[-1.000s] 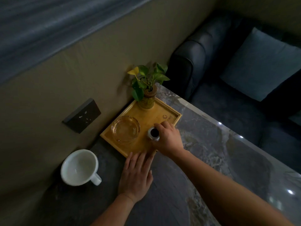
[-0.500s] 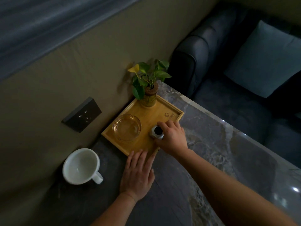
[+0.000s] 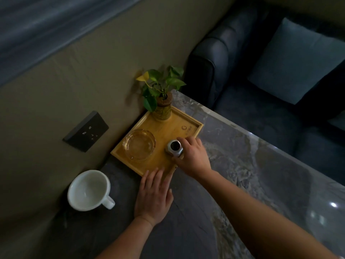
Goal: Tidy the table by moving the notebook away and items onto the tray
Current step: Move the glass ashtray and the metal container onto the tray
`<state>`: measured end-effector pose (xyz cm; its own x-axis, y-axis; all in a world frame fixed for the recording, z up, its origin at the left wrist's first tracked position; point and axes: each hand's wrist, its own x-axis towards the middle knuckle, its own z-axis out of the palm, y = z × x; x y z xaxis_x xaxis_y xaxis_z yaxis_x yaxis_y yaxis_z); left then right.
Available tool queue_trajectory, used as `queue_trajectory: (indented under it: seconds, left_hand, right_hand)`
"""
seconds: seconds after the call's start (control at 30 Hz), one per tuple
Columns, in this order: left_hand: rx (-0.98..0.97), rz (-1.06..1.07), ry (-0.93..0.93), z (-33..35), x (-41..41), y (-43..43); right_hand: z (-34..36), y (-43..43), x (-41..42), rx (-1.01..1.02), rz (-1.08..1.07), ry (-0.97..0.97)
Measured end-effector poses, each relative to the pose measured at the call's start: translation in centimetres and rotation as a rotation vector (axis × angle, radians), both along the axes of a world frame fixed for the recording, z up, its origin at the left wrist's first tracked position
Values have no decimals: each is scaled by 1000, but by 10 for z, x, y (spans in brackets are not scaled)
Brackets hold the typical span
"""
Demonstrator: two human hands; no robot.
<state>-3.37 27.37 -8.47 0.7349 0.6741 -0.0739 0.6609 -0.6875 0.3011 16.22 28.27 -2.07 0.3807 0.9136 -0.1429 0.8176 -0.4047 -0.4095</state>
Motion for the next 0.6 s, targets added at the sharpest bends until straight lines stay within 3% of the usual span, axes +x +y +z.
queue_trajectory:
  seconds: [0.2,0.6]
  left_hand:
    - [1,-13,-16,3,0,1]
    - [63,-39,34,45,19,-21]
  right_hand:
    - [8,-28,-1,104,-111,55]
    - [21,-165,11,84,-409,68]
